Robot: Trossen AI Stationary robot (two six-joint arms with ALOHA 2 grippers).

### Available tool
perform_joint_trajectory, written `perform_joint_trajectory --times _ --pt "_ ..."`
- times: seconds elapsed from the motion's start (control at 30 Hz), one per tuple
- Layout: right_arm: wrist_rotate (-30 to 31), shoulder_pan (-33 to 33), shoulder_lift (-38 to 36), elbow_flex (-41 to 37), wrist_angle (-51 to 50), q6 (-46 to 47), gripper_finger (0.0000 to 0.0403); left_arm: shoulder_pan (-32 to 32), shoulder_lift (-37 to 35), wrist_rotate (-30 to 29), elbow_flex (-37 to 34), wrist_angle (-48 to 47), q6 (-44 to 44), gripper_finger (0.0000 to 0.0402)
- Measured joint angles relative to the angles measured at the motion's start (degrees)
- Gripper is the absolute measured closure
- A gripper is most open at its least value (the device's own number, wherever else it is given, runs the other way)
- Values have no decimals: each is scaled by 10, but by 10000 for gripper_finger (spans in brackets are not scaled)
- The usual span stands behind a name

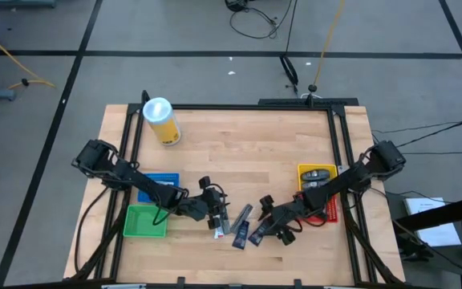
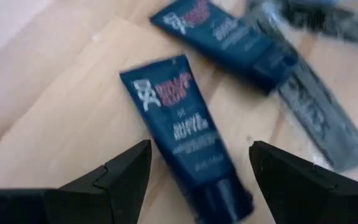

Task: Pick & Place Travel size toiletries
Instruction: Put the blue shave cream into the green basket

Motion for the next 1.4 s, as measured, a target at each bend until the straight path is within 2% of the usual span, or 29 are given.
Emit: perform_joint_trajectory --times 0.1,0.2,0.43,0.57,0.63,0.73,0.8,0.93,1.0,1.1,1.17,1.23,1.3,1.4 --pt "11 7 0 -3 1 10 147 0 0 0 0 0 -1 275" --pt "26 10 0 -15 6 15 173 0 0 2 0 1 -1 275" --pt "101 20 -1 -47 33 118 283 1 0 44 0 59 5 275" --pt "146 39 -17 -62 50 145 284 1 0 99 0 162 89 274" --pt "200 50 -32 -68 48 160 284 1 0 144 0 229 146 269" --pt "284 54 -54 -73 71 182 282 1 2 200 2 301 235 237" --pt "315 50 -61 -80 97 185 275 1 2 212 14 301 281 203" --pt "313 39 -66 -101 182 171 271 12 3 172 51 250 312 132" --pt "311 35 -66 -107 206 166 274 22 3 123 73 199 276 106" --pt "311 29 -66 -112 223 160 276 36 3 117 100 103 223 82" --pt "311 24 -66 -112 230 160 276 42 4 152 111 63 218 78" --pt "304 20 -66 -112 231 162 274 40 6 163 116 45 240 81" --pt "274 12 -66 -112 234 169 274 30 12 152 117 46 296 91" --pt "230 -1 -66 -112 236 187 274 8 37 113 118 76 428 109"
